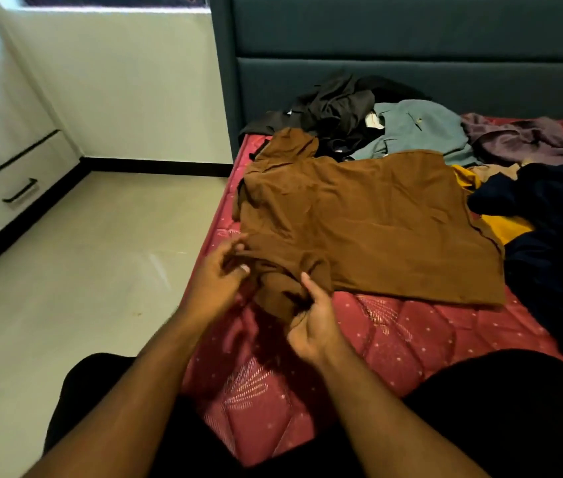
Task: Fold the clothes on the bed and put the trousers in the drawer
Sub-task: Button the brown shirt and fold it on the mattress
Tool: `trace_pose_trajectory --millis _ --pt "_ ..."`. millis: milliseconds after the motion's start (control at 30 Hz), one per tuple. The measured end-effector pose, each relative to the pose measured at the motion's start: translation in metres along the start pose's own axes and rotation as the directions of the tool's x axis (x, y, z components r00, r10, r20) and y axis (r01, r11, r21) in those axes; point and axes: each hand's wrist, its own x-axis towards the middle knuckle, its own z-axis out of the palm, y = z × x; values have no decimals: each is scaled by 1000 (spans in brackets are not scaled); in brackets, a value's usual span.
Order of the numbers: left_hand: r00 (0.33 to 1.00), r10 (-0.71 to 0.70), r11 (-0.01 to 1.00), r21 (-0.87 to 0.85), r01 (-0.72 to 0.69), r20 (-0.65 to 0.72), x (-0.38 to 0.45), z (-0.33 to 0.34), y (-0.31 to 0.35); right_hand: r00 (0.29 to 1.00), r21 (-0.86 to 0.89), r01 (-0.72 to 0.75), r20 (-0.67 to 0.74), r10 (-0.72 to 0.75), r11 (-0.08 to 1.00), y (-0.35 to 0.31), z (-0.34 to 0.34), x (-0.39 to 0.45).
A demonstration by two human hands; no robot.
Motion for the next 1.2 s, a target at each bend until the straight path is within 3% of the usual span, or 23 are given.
trace_pose_trajectory --millis 67,100,167,200,300,400,467,500,533,567,600,633,667,733,800,900,933,967,1000,1033,1067,1133,1200 --pt "960 -55 896 438 -74 273 -6 -16 -29 989 29 -142 31 141 989 -7 -6 -2" --pt "925 -156 723 678 -133 347 -7 -18 -44 987 -8 -163 15 163 987 -10 -8 -4" --pt "906 -186 413 867 -278 379 -8 -17 -61 983 -41 -185 -18 184 982 -12 -12 -6" --pt "897 -167 372 869 -327 409 -11 -17 -60 981 -49 -187 -58 184 981 -13 -12 -6" --pt "808 -217 567 745 -352 547 -33 -8 -38 983 -119 -110 -163 89 987 -21 -19 1" --pt "553 -287 608 594 -526 783 -80 16 2 964 -267 43 -241 -110 963 -27 -29 9" --pt "469 -338 693 553 -462 816 -94 24 12 958 -364 52 -245 -149 930 -27 -33 6" --pt "490 -340 792 525 -311 803 -92 25 13 961 -376 34 -241 -133 926 -25 -34 4" --pt "603 -300 889 447 -105 739 -82 26 4 969 -335 9 -229 -91 942 -24 -34 -2" --pt "778 -287 943 310 124 560 -67 26 -12 980 -248 -22 -199 -28 968 -22 -36 -6" --pt "892 -348 937 93 335 289 -50 24 -30 990 -156 -61 -139 39 986 -20 -37 -12" --pt "891 -448 880 -139 454 75 -35 22 -43 993 -96 -99 -69 92 990 -17 -38 -16" --pt "837 -547 802 -288 523 -3 -22 19 -55 991 -60 -133 -12 133 989 -13 -37 -22" --pt "749 -648 686 -324 652 137 -7 15 -73 981 -22 -185 61 186 982 -7 -36 -28" --pt "711 -644 647 -295 703 281 1 14 -76 967 -17 -245 74 246 969 -5 -34 -26" --pt "790 -562 571 -577 585 245 8 13 -63 966 22 -258 -21 258 966 -3 -34 -16" --pt "832 -523 545 -677 495 186 8 9 -59 973 21 -223 -57 224 975 -2 -36 -15" --pt "863 -501 592 -699 401 71 8 1 -58 977 -16 -183 -115 180 983 -1 -42 -12" --pt "873 -479 726 -602 333 -94 8 -11 -57 973 -98 -165 -179 145 981 1 -47 -11" --pt "867 -414 886 -342 314 -277 7 -24 -59 963 -193 -166 -243 117 967 4 -51 -10" --pt "866 -293 946 10 324 -406 5 -38 -66 952 -295 -190 -286 103 936 4 -52 -12" --pt "889 -110 750 549 367 -444 0 -51 -77 955 -518 -160 -297 -2 840 1 -51 -12" --pt "929 14 523 795 308 -369 -2 -43 -82 951 -850 -9 -171 -259 527 -12 -56 -4"
